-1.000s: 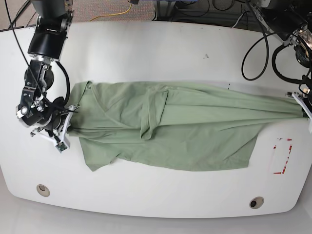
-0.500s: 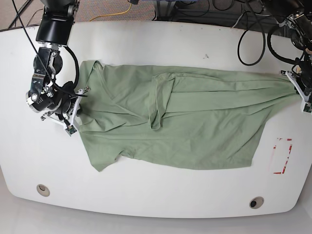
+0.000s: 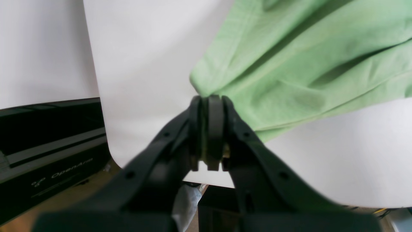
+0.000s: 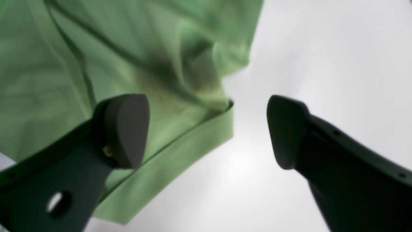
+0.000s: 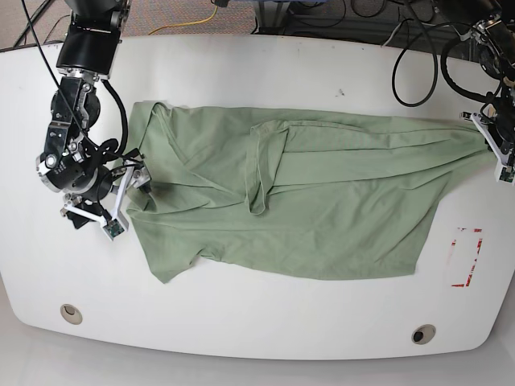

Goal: Layout the t-shirt on the table in an organized manner, then fold the t-shirt properly
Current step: 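Release the hem and re-pinch the shirt edge with the right gripper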

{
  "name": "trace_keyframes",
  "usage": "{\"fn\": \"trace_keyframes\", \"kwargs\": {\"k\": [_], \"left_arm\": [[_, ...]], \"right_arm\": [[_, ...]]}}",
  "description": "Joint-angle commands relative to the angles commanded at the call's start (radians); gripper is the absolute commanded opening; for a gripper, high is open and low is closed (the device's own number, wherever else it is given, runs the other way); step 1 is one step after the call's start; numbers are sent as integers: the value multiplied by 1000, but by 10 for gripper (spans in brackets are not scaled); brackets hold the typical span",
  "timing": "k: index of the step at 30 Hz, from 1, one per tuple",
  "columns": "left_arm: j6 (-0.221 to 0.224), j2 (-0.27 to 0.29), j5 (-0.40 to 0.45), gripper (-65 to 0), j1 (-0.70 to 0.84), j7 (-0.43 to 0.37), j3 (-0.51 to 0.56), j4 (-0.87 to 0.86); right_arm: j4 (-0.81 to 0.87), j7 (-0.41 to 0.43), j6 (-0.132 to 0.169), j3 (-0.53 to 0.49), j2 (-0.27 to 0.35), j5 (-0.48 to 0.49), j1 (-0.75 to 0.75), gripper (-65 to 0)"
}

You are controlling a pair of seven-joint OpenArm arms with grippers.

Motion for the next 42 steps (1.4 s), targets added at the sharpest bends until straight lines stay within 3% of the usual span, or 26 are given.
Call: {"fn": "trace_keyframes", "kwargs": {"k": [5, 24, 42], "left_arm": [[0, 0, 0, -650, 2, 0, 0, 0], [0, 0, 0, -650, 2, 0, 0, 0], [0, 0, 0, -650, 2, 0, 0, 0]], "right_arm": [[44, -40, 0, -5, -9, 6, 11, -43], [41, -48, 0, -3, -232, 6, -180, -43], [-107, 3, 0, -5, -269, 6, -181, -44]]}}
